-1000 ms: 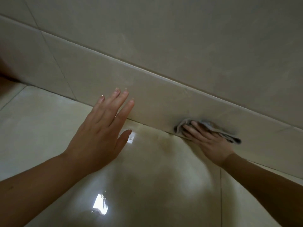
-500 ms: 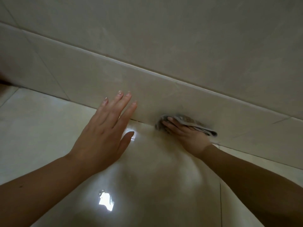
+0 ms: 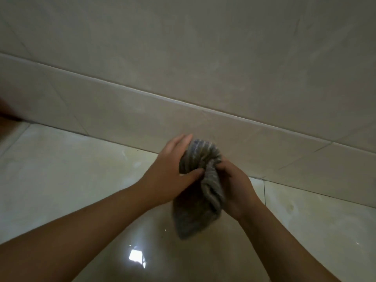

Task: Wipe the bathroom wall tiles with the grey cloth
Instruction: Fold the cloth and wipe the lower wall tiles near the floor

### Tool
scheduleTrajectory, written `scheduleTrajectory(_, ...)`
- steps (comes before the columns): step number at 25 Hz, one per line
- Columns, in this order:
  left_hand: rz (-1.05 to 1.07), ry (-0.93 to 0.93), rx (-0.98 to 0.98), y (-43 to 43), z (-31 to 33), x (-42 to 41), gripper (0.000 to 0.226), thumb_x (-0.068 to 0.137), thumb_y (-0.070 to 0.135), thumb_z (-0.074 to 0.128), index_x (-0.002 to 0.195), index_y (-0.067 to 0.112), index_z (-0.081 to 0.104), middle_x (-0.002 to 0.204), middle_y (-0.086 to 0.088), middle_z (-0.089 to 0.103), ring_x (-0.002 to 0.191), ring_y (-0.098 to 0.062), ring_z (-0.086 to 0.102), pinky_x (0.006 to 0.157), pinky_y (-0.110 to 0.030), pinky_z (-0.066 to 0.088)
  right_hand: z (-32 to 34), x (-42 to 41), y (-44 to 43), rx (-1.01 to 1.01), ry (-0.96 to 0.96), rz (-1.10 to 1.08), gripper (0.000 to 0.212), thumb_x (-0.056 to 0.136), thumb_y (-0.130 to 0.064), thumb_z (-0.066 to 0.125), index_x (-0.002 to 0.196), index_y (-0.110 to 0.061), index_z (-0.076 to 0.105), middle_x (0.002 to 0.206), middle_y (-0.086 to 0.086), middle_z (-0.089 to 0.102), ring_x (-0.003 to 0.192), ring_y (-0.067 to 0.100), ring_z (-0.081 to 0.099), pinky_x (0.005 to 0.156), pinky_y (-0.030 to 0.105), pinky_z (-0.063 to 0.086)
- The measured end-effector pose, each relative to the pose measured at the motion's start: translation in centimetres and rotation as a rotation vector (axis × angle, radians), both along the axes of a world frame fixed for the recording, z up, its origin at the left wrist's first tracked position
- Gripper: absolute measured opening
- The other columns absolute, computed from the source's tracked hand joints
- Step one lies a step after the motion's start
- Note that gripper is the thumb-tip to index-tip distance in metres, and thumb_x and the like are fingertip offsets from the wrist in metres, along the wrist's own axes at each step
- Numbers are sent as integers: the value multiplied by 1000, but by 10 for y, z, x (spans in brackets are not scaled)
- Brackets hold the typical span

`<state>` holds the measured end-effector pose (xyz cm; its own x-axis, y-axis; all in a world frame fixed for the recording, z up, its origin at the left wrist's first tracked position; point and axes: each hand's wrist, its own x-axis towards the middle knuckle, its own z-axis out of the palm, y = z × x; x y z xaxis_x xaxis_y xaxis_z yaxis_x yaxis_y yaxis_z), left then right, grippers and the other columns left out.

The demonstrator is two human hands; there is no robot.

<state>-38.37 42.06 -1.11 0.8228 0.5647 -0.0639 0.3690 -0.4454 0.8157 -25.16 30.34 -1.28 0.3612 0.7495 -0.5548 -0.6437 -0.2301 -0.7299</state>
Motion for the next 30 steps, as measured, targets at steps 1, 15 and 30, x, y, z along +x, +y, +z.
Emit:
scheduleTrajectory(1, 9, 30, -78, 3, 1, 5, 68, 88, 40, 70, 147, 26, 41, 145, 3, 44, 133, -14, 42, 110, -24, 34, 0, -3, 3, -60, 11, -17, 46, 83, -27, 58, 122, -3, 63, 110, 21, 67, 104, 32, 64, 101, 47, 47)
scheduleTrajectory(15, 124, 57, -356, -9, 10, 5, 19, 97, 24, 57, 111, 29, 69, 103, 10, 70, 91, 2, 64, 83, -13, 51, -12, -45, -9, -36, -23, -271, 21, 95, -24, 54, 115, -20, 60, 105, 5, 72, 98, 26, 69, 79, 46, 57)
scheduleTrajectory(30, 402, 64, -101, 63, -33, -102, 49, 92, 9, 58, 137, 29, 52, 127, 14, 57, 108, -3, 56, 89, -21, 44, -112, -24, 92, -370, -2089, 233, 21, 66, -12, 67, 85, -20, 70, 83, 11, 55, 72, 33, 57, 51, 33, 44)
